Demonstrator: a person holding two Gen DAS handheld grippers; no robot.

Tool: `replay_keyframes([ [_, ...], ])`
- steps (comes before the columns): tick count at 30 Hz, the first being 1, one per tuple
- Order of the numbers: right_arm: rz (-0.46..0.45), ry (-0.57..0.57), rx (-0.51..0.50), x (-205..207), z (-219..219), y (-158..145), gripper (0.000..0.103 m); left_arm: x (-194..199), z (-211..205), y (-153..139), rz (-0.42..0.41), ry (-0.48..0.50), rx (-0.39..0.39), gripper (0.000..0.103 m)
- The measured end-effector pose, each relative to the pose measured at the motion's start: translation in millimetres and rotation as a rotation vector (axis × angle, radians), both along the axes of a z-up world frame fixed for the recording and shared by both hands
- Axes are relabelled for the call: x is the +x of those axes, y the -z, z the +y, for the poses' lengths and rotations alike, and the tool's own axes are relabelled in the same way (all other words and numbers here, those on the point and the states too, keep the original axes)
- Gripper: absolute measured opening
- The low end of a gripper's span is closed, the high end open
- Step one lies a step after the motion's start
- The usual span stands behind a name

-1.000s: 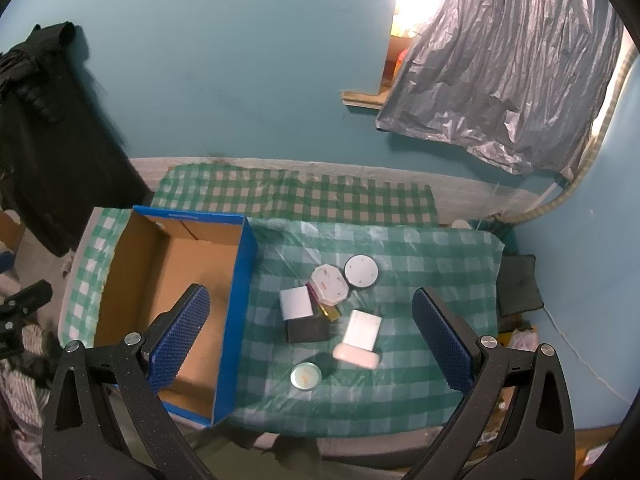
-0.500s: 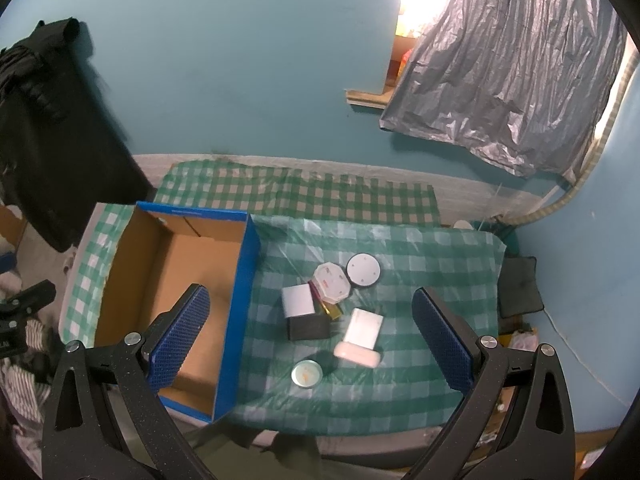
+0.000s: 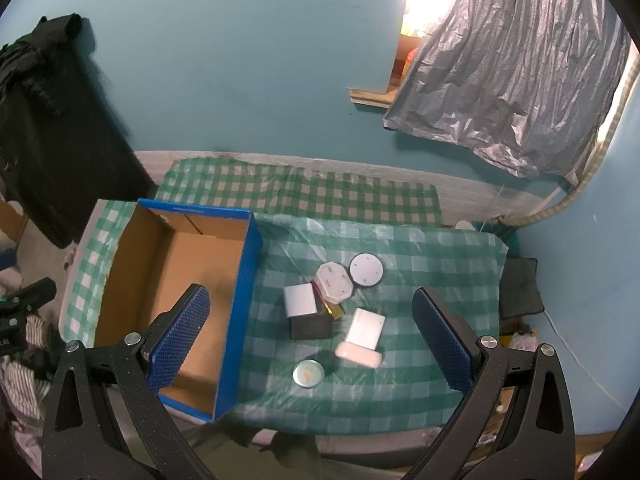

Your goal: Organize rigid objects

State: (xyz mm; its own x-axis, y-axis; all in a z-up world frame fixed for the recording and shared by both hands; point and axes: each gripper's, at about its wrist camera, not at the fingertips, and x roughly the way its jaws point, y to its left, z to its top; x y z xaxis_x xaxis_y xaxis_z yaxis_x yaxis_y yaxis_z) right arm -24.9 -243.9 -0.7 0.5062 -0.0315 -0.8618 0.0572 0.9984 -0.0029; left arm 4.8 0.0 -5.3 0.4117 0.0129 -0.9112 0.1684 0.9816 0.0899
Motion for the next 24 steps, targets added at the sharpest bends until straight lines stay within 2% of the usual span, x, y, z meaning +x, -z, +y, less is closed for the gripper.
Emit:
replay_keyframes([
  [24, 0.005, -0.008, -0.014, 4.8, 3.2, 2.0, 0.101, 7.0, 5.7, 2.8, 0.019, -0.003, 0.007, 0.094],
])
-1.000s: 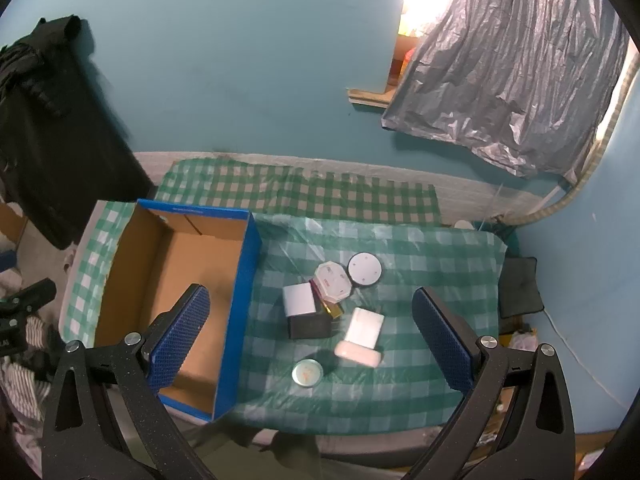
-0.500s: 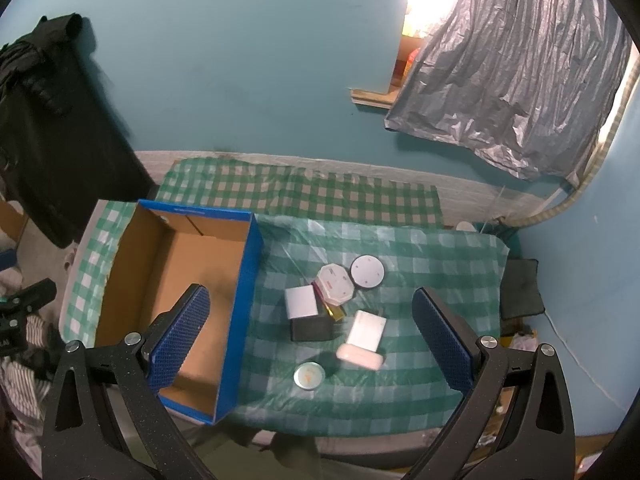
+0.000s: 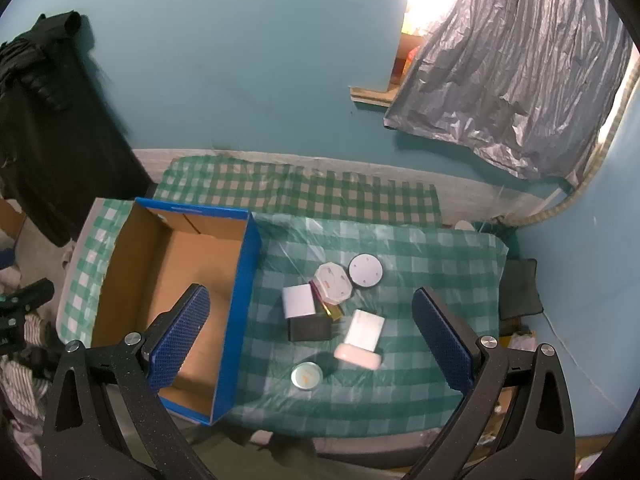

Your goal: Organize rigid objects

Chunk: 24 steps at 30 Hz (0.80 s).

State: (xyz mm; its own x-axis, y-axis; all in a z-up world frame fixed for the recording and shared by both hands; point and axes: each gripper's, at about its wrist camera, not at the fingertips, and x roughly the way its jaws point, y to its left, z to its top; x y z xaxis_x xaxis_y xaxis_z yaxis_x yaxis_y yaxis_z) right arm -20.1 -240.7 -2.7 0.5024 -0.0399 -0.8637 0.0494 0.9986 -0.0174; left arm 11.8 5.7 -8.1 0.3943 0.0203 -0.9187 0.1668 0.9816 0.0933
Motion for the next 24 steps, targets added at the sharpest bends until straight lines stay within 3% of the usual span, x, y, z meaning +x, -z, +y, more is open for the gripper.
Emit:
replay_keyframes([
  [13, 0.005, 0.002, 0.001, 0.7, 0.2, 1.3, 0.101, -0.8, 3.5, 4.2, 0.008, -0.003, 0.002, 0.094],
  [24, 0.077, 0.039, 0.074, 5.5, -28.1, 26.4, 0.101, 17.2, 31.2, 35.9, 0.081, -0.077, 0.027, 0.094],
])
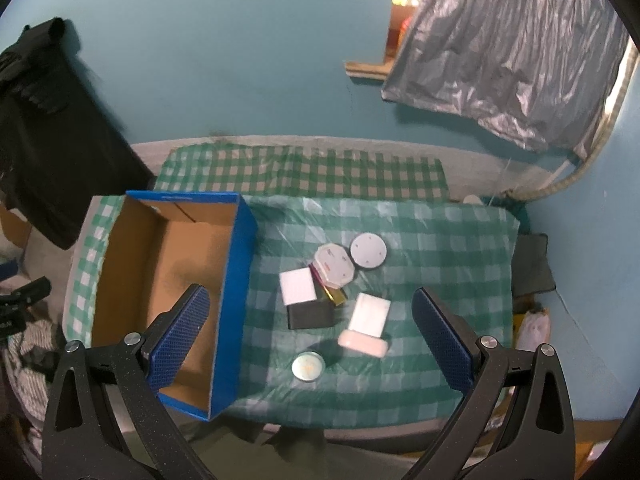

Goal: Organize rigid objects
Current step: 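Move the right tool toward the metal tin while the left tool grips the box wall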

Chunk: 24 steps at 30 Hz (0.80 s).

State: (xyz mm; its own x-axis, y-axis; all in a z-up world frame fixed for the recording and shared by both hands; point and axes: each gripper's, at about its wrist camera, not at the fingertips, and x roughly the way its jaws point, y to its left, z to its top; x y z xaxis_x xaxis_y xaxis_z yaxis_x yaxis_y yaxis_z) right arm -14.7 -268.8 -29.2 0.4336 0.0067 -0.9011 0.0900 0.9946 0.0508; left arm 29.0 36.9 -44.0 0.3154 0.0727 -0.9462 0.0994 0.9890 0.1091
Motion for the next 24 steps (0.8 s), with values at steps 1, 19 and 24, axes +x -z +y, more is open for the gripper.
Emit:
replay_keyframes([
  [1, 0.012, 0.008, 0.009, 1.5, -4.5, 4.9, 0.101, 0.9, 3.3, 3.7, 0.006, -0.003, 0.009, 0.094],
  [19, 0.212, -0.037, 0.031, 19.8, -18.4, 103.9, 0.101, 25.1, 45.7, 97.7, 0.225, -0.034, 0.014, 0.093],
  [24, 0.234, -0.075, 0.026, 15.8, -14.2, 131.0, 0.101, 23.8, 48.6, 118.7, 0.267, -0.018, 0.039, 0.093],
])
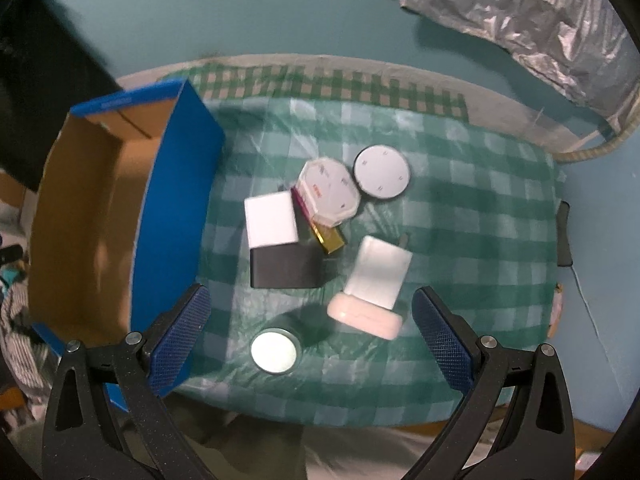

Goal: Organize rigid objects
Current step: 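Move the right tool toward the metal tin while the left tool grips the box wall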

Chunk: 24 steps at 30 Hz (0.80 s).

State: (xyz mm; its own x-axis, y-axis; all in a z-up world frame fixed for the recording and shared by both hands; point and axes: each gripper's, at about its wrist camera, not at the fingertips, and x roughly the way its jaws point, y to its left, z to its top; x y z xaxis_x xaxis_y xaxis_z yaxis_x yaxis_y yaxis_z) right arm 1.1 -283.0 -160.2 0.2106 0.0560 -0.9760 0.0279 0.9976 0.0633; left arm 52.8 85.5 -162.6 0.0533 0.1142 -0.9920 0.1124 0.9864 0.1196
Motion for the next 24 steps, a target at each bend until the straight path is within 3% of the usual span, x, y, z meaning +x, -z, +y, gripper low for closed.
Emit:
replay_keyframes([
  [4, 0.027, -0.023, -0.013, -4.6, 3.2, 17.8, 0.101, -2.0, 2.9, 18.4, 0.034, 0.005, 0.006, 0.092],
  [6, 0.039, -0.028, -0.019, -7.7, 4.6, 25.1, 0.101, -4.4, 3.1, 24.1, 0.048, 0.004, -0.001, 0.084],
  [9, 0.052, -0.037, -0.018, -12.9, 6.4, 34.5, 0.101, -7.2, 2.0, 31.4, 0.060, 0.003, -0.014, 0.083],
  [12, 0.063, -0.041, -0.023, -18.9, 9.9, 42.2, 0.101, -9.9, 1.0, 37.6, 0.073, 0.004, -0.023, 0.064],
  [17, 0.090, -0.042, -0.037, -28.2, 15.6, 61.3, 0.101, -12.6, 3.3, 46.4, 0.093, -0.008, -0.054, 0.043],
  [24, 0.142, -0.024, -0.022, -31.4, 16.3, 92.6, 0.092, -13.3, 0.1, 46.6, 0.089, -0.001, -0.099, 0.028],
])
